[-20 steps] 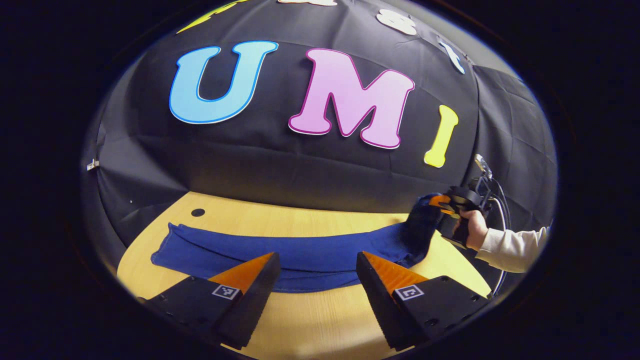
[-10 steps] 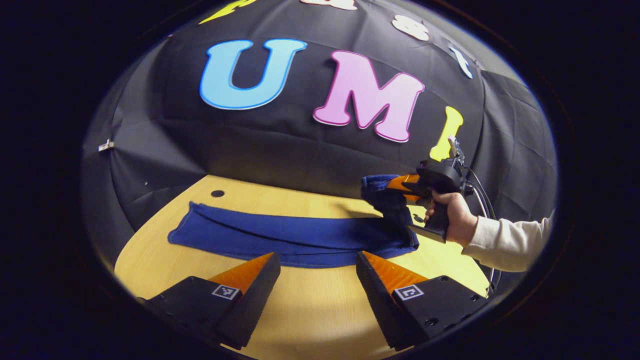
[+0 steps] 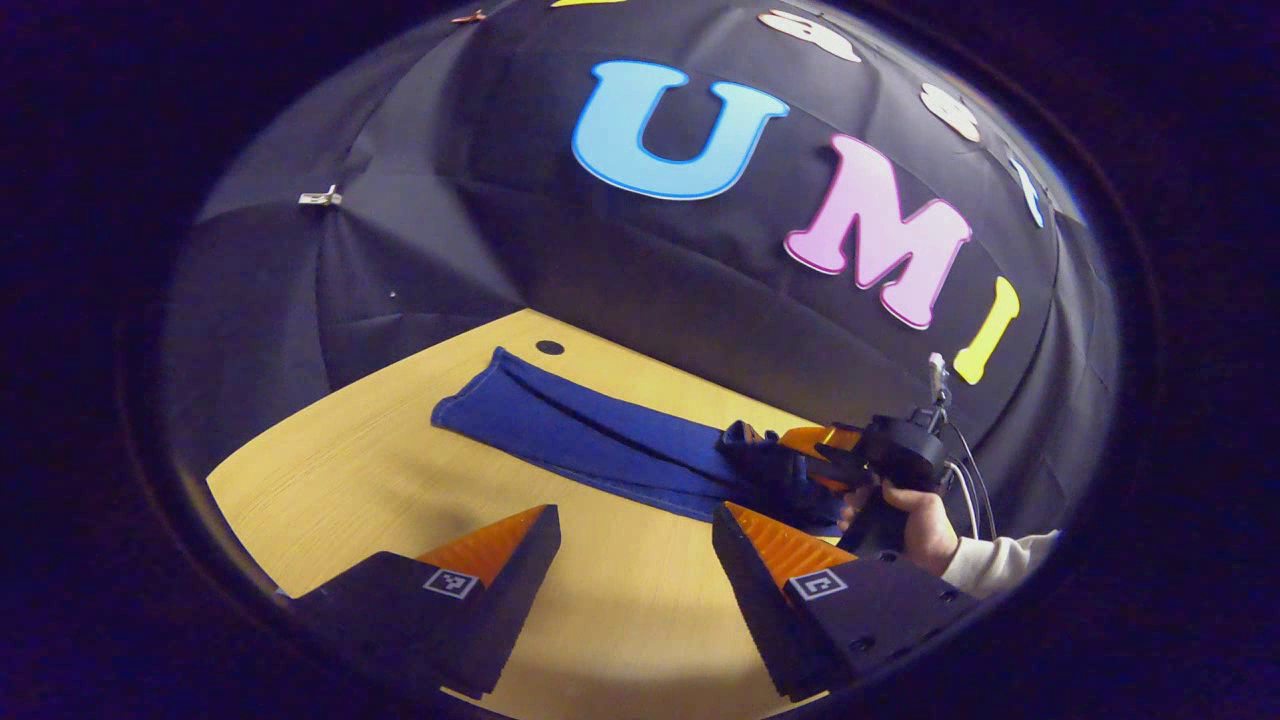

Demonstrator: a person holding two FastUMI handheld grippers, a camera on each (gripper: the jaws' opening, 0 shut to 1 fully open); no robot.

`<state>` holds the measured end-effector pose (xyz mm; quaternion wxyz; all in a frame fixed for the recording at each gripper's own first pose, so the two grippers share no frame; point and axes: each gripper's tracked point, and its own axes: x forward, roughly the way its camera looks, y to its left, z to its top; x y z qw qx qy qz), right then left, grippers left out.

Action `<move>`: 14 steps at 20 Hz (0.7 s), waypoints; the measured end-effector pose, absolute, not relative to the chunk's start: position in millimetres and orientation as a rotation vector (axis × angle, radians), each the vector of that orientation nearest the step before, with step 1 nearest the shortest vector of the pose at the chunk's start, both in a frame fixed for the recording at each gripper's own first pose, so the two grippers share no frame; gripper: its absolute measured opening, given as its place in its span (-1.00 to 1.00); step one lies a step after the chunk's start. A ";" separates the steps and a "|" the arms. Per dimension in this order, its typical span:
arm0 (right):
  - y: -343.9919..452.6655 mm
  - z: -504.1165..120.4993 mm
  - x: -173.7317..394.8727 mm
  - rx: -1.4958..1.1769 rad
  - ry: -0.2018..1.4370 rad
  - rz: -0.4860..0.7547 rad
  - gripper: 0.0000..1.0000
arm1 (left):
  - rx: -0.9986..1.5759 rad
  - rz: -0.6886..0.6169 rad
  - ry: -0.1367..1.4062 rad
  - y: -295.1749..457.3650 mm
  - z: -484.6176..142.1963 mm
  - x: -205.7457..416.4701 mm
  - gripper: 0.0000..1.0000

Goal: Grasp the waist and the cuffs of the jeans and fold them to make the two legs overlap; first hold the waist and fold one-third of the jeans toward the cuffs, then hold the cuffs and fold the remaining one-third in the same direction to finish folding.

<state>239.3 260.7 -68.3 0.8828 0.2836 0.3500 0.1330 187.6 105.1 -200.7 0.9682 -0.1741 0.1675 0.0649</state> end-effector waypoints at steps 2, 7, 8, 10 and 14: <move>256.0 -75.7 235.9 0.521 0.722 0.279 0.89 | -0.359 0.202 0.315 139.6 -203.4 198.9 0.93; 247.0 -49.0 209.1 0.366 0.631 0.328 0.95 | -0.346 0.298 0.256 223.2 -192.1 261.1 0.93; 243.3 -42.0 205.7 0.341 0.601 0.330 0.95 | -0.342 0.309 0.263 236.7 -194.9 275.1 0.94; 239.6 -31.1 197.9 0.310 0.562 0.341 0.94 | -0.341 0.329 0.280 261.9 -207.1 304.6 0.93; 230.5 -26.4 175.2 0.317 0.565 0.357 0.94 | -0.360 0.368 0.397 296.2 -259.3 344.7 0.92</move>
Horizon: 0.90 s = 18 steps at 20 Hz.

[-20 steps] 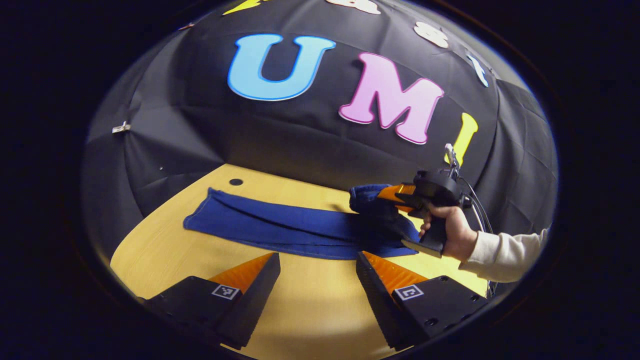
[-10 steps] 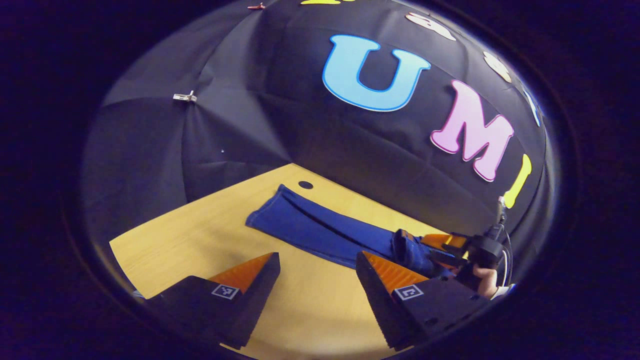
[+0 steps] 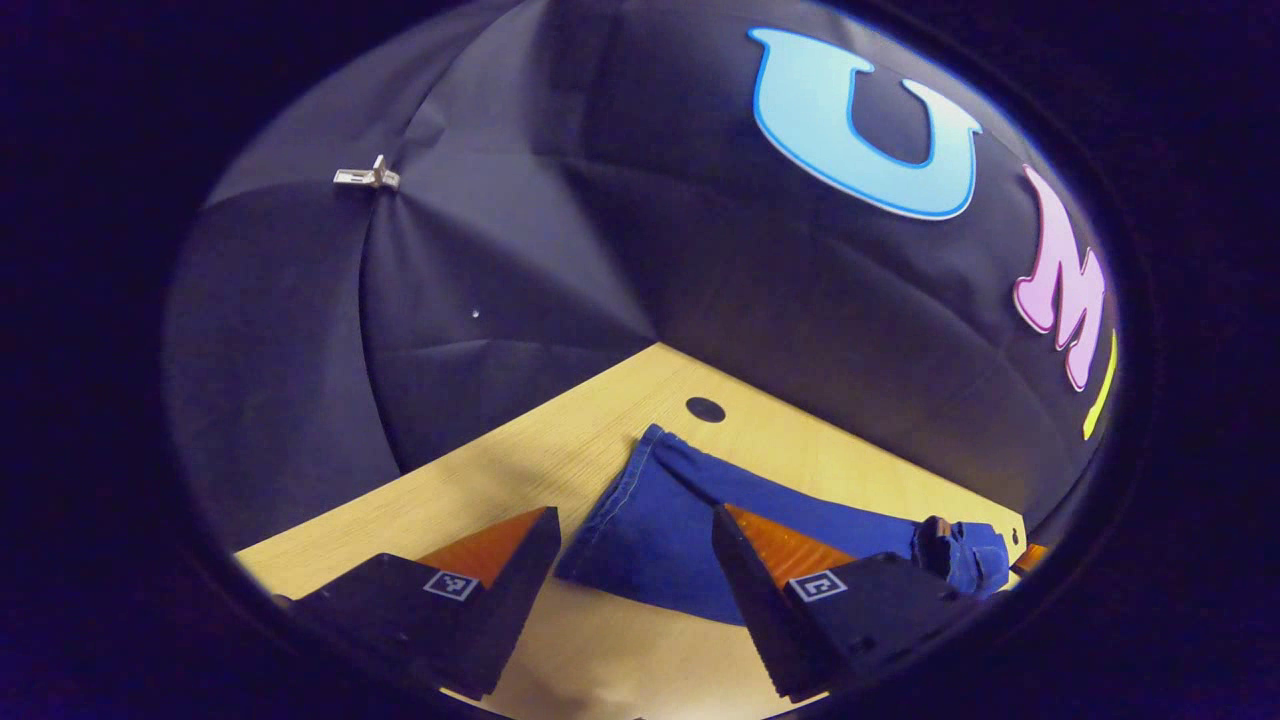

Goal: Grasp the waist and the cuffs of the jeans and fold them to make the two legs overlap; first hold the waist and fold one-third of the jeans toward the cuffs, then hold the cuffs and fold the remaining one-third in the same direction to finish folding.

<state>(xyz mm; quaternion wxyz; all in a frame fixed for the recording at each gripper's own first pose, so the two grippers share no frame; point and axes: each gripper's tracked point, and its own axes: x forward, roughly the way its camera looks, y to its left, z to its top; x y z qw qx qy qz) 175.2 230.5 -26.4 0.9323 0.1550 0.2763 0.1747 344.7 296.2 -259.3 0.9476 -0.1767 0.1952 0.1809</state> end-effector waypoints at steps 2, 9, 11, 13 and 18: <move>220.9 -28.9 161.7 0.291 0.587 0.360 0.94 | -0.380 0.377 0.476 300.9 -288.1 348.8 0.94; 195.3 -28.9 153.7 0.278 0.556 0.327 0.94 | -0.324 0.394 0.555 300.1 -311.3 350.0 0.77; 192.0 -39.4 150.9 0.302 0.589 0.318 0.94 | -0.322 0.382 0.564 293.5 -312.0 355.5 0.48; 188.1 -48.5 147.2 0.304 0.609 0.315 0.94 | -0.320 0.373 0.569 289.3 -311.3 354.8 0.37; 180.4 -56.9 141.3 0.302 0.636 0.316 0.94 | -0.349 0.320 0.507 275.0 -313.9 365.6 -0.41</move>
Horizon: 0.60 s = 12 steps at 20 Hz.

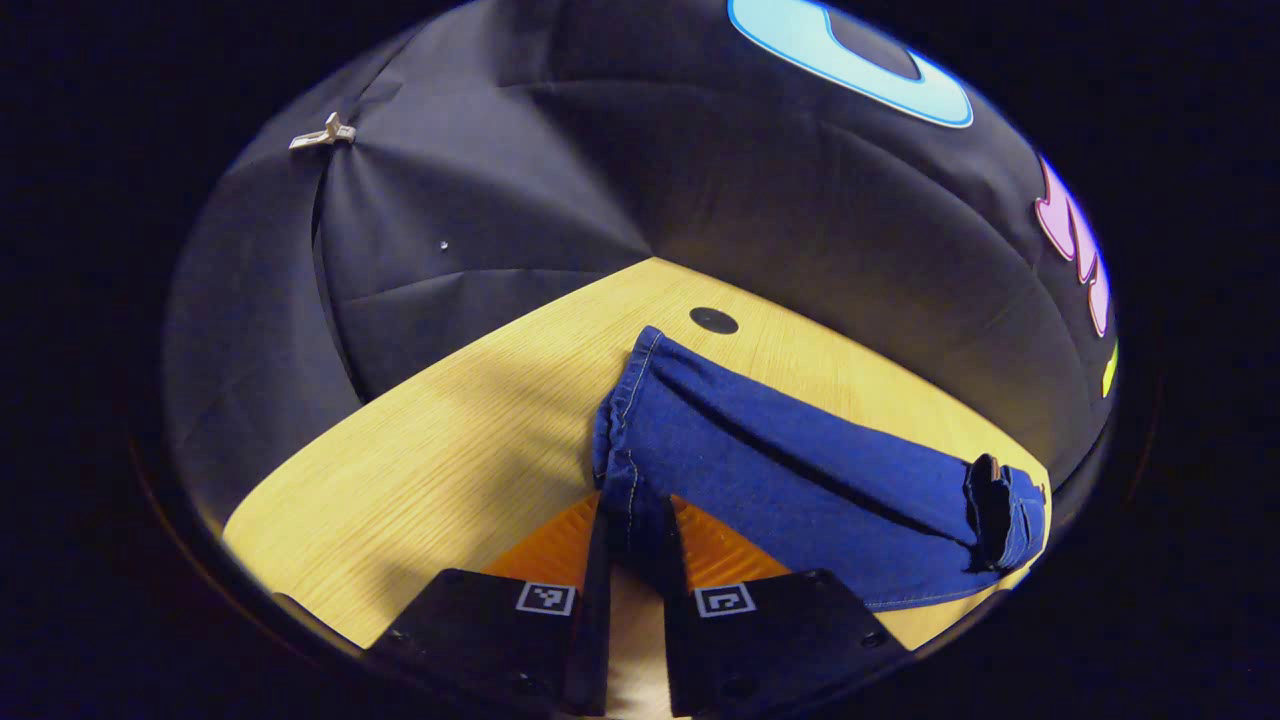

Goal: Grasp the waist and the cuffs of the jeans and fold them to make the two legs overlap; first hold the waist and fold one-third of the jeans toward the cuffs, then hold the cuffs and fold the remaining one-third in the same direction to finish folding.

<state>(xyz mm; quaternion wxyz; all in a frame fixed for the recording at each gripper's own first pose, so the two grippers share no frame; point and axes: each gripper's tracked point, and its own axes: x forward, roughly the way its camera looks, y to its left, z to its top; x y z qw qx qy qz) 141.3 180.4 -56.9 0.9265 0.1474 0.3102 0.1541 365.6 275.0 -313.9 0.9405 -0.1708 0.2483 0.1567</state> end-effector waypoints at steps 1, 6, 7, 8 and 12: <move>177.4 -56.5 141.8 0.299 0.631 0.312 0.94 | -0.391 0.316 0.480 274.0 -310.6 366.9 -0.47; 142.8 -37.4 158.1 0.267 0.564 0.253 0.94 | -0.456 0.341 0.426 272.3 -292.4 361.0 -0.79; 132.2 -33.4 159.2 0.258 0.556 0.238 0.94 | -0.443 0.323 0.397 265.2 -277.1 363.3 -0.80; 122.9 -29.2 160.6 0.251 0.553 0.227 0.94 | -0.423 0.310 0.369 257.4 -261.0 364.9 -0.80; 73.9 -10.8 159.4 0.217 0.544 0.179 0.94 | -0.373 0.213 0.282 200.9 -182.4 373.0 -0.80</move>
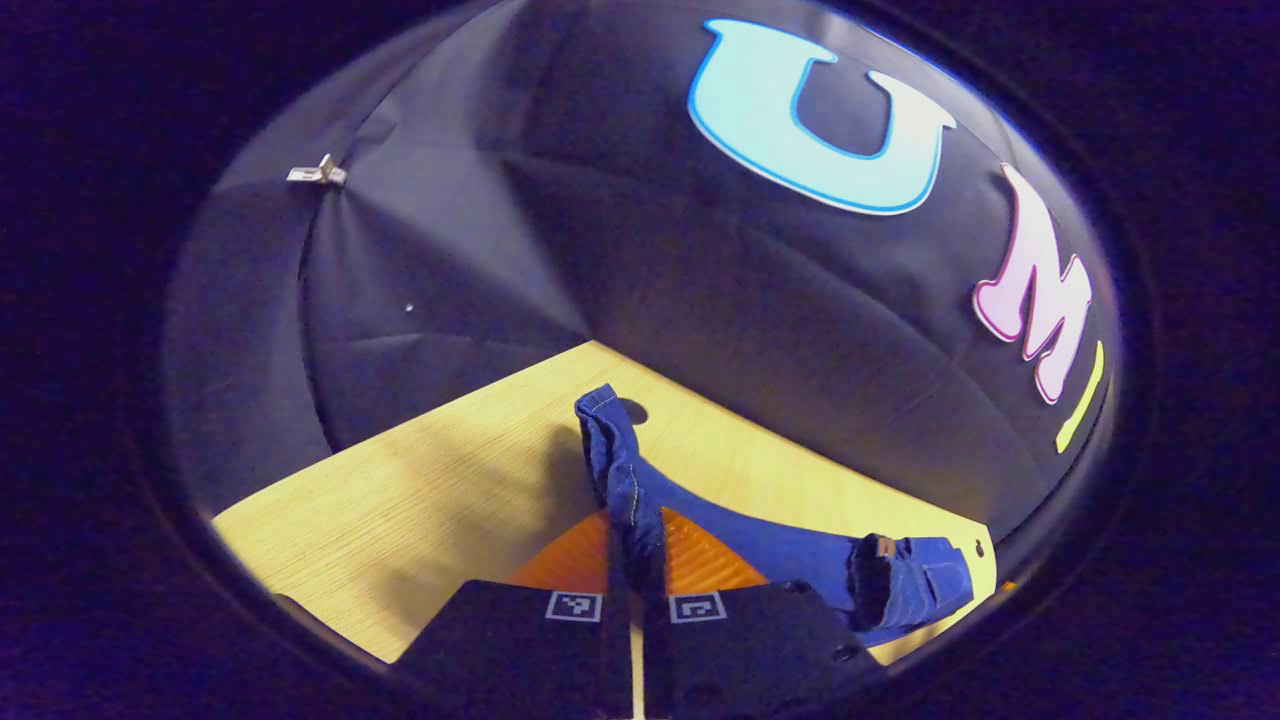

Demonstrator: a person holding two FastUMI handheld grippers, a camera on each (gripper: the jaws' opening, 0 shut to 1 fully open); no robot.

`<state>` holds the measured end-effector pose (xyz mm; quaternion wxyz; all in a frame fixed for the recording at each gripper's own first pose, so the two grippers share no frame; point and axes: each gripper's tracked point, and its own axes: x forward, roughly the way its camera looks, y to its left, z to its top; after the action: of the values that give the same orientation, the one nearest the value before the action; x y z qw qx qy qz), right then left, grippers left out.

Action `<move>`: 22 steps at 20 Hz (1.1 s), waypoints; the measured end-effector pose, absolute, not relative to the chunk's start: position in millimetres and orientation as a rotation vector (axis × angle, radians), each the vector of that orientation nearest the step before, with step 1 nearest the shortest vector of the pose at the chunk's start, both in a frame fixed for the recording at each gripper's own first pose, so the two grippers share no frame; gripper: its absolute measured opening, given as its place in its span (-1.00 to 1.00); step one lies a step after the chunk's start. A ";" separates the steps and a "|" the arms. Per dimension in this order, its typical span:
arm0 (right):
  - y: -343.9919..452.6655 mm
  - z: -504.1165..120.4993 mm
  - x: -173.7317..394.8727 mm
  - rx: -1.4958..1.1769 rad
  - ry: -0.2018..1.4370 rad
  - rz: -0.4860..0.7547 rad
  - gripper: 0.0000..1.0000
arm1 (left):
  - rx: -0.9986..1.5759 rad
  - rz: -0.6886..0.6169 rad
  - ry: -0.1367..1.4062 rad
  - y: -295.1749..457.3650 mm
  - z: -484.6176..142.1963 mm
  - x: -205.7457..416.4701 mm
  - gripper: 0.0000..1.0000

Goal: Grasp the waist and the cuffs of the jeans and fold them to make the two legs overlap; first hold the waist and fold one-third of the jeans toward the cuffs, then hold the cuffs and fold the remaining one-third in the same direction to finish folding.

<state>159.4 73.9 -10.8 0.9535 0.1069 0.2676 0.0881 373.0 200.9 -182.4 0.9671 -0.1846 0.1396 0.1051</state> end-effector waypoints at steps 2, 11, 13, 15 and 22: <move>50.3 -6.6 157.9 0.201 0.554 0.145 0.94 | -0.373 0.126 0.246 153.0 -144.3 378.9 -0.81; -37.2 -1.0 140.2 0.118 0.531 0.067 0.94 | -0.170 -0.289 0.232 -163.6 -89.7 408.1 -0.81; -57.4 -7.9 129.5 0.133 0.546 0.034 0.94 | -0.202 -0.370 0.297 -235.2 -117.7 409.3 -0.80; -77.9 -15.4 117.7 0.141 0.571 -0.002 0.94 | -0.205 -0.386 0.376 -283.4 -158.8 418.9 -0.80; -112.3 -8.5 92.4 0.164 0.556 -0.095 0.94 | -0.284 -0.411 0.536 -334.2 -237.1 406.1 0.35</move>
<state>92.4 -112.3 -8.5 0.9572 0.0808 0.2739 -0.0467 406.1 -334.2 -237.1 0.9337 -0.1387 0.2618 -0.2011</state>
